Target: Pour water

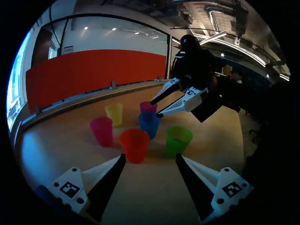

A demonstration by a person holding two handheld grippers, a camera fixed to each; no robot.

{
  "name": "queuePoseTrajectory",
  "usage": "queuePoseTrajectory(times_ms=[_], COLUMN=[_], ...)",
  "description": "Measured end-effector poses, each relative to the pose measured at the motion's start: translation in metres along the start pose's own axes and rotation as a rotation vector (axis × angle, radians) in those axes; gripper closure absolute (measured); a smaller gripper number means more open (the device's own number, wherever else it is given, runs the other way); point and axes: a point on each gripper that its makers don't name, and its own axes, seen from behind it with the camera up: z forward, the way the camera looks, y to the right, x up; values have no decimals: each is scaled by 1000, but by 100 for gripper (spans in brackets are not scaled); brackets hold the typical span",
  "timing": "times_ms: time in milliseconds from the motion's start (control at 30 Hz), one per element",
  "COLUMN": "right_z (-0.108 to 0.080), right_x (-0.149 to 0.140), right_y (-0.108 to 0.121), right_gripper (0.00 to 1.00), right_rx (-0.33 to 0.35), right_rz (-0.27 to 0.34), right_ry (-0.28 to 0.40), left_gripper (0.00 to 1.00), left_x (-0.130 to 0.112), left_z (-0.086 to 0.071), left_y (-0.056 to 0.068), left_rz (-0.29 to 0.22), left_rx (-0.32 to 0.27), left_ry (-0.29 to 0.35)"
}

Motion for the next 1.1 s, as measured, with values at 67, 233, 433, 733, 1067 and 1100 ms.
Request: queuePoseTrajectory(times_ms=[67, 233, 433, 733, 1067, 1100], right_z=[-10, -34, -65, -107, -143, -145], right_x=[1, 3, 6, 9, -5, -7], right_y=[0, 1, 9, 27, 50, 53], right_gripper=[0, 0, 0, 0, 0, 0], right_rx=[-11, -51, -123, -270, -453, -472], right_rz=[4, 12, 35, 80, 152, 162], right_ry=[13, 57, 124, 241, 357, 363], left_gripper=[0, 0, 0, 1, 1, 1], left_x=[0, 4, 16, 25, 35, 37], left_z=[-2, -7, -15, -26, -41, -43], left_y=[-3, -10, -26, -52, -73, -75], left_rz=[-1, -1, -1, -25, -90, -97], left_rx=[10, 43, 114, 247, 376, 388], left_ry=[4, 21, 70, 142, 240, 251])
